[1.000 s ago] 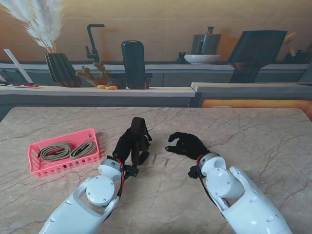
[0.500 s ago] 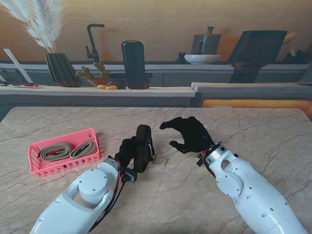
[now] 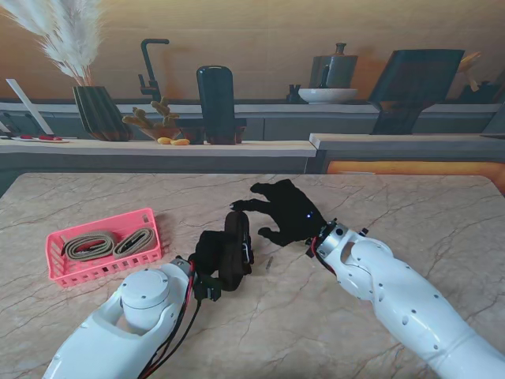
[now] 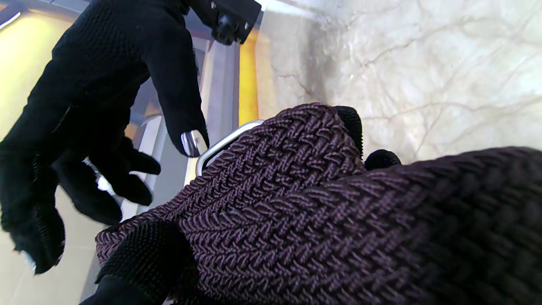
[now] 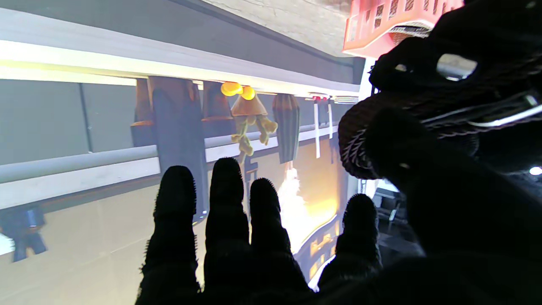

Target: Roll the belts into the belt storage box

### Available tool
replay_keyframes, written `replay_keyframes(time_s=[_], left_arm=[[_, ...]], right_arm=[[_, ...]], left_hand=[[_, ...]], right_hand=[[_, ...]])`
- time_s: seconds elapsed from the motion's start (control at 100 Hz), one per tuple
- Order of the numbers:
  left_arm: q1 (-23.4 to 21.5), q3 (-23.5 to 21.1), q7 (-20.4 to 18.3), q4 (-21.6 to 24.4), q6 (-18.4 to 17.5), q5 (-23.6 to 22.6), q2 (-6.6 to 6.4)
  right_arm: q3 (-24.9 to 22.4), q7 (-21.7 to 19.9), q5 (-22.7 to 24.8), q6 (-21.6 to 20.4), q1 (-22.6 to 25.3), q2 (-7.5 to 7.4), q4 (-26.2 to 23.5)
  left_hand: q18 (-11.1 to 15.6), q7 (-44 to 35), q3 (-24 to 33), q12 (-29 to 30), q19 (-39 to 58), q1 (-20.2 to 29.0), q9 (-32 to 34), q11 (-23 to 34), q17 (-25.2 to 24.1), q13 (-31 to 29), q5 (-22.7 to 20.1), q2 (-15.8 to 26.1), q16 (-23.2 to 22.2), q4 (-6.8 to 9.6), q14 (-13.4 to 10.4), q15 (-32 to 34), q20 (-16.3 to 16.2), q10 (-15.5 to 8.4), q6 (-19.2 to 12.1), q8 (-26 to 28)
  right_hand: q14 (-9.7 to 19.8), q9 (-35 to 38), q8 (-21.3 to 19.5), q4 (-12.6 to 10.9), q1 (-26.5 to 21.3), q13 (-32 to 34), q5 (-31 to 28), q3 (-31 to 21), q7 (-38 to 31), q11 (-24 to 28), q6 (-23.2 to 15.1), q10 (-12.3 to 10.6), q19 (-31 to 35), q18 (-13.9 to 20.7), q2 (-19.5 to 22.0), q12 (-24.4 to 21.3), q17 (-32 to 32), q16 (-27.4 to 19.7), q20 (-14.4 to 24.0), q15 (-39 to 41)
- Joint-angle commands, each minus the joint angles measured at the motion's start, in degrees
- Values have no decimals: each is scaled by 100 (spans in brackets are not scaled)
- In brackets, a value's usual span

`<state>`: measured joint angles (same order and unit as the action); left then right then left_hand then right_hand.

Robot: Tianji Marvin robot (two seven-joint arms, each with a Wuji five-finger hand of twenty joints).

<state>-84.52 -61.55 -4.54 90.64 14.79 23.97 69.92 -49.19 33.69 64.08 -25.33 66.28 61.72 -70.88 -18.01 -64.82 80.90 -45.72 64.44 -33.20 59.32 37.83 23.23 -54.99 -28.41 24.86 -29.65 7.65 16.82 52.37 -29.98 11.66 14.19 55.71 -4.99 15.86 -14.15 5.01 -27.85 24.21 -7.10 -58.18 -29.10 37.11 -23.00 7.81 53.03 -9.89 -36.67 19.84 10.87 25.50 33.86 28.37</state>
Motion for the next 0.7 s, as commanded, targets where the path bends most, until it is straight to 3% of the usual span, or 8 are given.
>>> replay_keyframes(time_s=[0.0, 0.19, 0.59, 0.69], left_arm=[[-27, 7, -112, 80, 133, 147, 25], [-11, -1, -232, 91, 391, 405, 36], [-35, -28, -228, 154, 568, 486, 45], [-63, -52, -137, 197, 671, 580, 74]], right_arm=[[78, 50, 107, -99, -149, -4, 49], [546, 151, 89, -202, -557, 16, 386], [1381, 151, -140, -377, -1172, 127, 969], [1517, 170, -198, -390, -1260, 163, 1070]], left_hand=[[-110, -961, 543, 69, 255, 308, 250, 305, 8, -200, -330, 1513, 22, 63, 75, 178, -135, 29, -180, 173], [-148, -954, 551, 85, 278, 336, 254, 331, -18, -191, -350, 1513, 37, 72, 116, 213, -164, 64, -122, 174], [-174, -955, 552, 110, 283, 356, 253, 352, -14, -204, -352, 1513, 67, 78, 130, 240, -188, 88, -77, 174], [-186, -957, 552, 112, 291, 366, 251, 362, -25, -199, -345, 1513, 73, 75, 151, 248, -198, 100, -46, 172]], right_hand=[[-1, -213, -208, 180, -209, -189, 149, -274, -238, 145, -98, 51, 40, 104, -289, -70, -157, -99, -126, 74], [17, -288, -525, 188, -256, -248, 138, -379, -1163, 203, -198, 49, 113, 127, -320, -87, -235, -144, -210, 107], [12, -464, -493, 185, -329, -303, 140, -372, -2211, 245, -196, 98, 185, 132, -186, -102, -269, -167, -258, 135], [15, -347, -527, 191, -280, -236, -221, -327, -2423, 263, -243, 43, 204, 126, -68, -102, -241, -157, -261, 170]])
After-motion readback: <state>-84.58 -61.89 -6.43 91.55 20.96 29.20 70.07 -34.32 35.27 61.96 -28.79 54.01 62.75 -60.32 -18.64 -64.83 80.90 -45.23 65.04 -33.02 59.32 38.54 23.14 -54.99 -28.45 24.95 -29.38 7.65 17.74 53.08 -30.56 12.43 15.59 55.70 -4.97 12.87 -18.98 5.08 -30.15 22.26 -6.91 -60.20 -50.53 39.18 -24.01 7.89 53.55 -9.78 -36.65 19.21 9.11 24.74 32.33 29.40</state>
